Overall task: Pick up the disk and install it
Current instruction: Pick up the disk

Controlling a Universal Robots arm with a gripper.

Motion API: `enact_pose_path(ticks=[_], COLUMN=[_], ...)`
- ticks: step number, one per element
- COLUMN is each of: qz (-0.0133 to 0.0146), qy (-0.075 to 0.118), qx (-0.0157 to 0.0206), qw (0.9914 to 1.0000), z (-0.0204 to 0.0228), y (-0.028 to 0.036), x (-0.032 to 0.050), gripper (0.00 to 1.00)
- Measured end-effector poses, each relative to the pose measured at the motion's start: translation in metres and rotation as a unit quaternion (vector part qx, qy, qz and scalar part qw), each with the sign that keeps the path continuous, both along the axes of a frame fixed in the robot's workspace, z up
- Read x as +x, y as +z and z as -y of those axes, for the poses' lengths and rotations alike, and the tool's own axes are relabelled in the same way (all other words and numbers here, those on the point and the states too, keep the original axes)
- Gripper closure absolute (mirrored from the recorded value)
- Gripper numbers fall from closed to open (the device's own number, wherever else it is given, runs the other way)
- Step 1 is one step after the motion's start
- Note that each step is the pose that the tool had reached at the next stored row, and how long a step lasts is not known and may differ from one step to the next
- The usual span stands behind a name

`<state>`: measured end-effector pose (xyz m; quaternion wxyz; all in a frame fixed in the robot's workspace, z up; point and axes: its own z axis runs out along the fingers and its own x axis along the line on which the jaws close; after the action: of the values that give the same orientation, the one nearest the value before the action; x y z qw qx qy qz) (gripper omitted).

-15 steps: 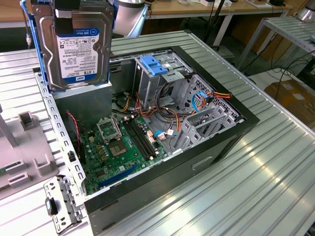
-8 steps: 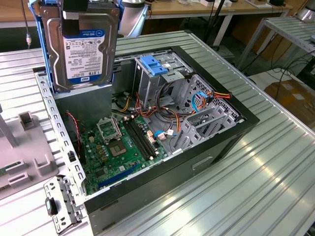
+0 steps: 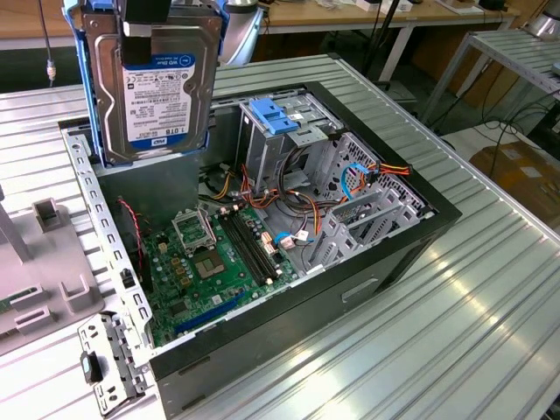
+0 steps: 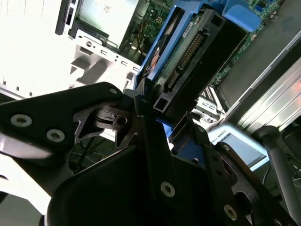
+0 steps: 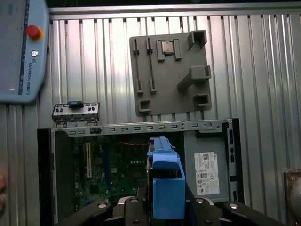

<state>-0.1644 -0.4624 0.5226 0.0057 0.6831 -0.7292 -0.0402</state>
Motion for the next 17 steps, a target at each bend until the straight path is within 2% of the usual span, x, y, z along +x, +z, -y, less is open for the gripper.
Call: enact_pose_path(ticks=[17], qz=[-0.0006], qy=[0.0], qx=[0.0], qw=[1.0], z=[0.0073], y=[-0.0007], x=[0.0125], gripper=[0.63])
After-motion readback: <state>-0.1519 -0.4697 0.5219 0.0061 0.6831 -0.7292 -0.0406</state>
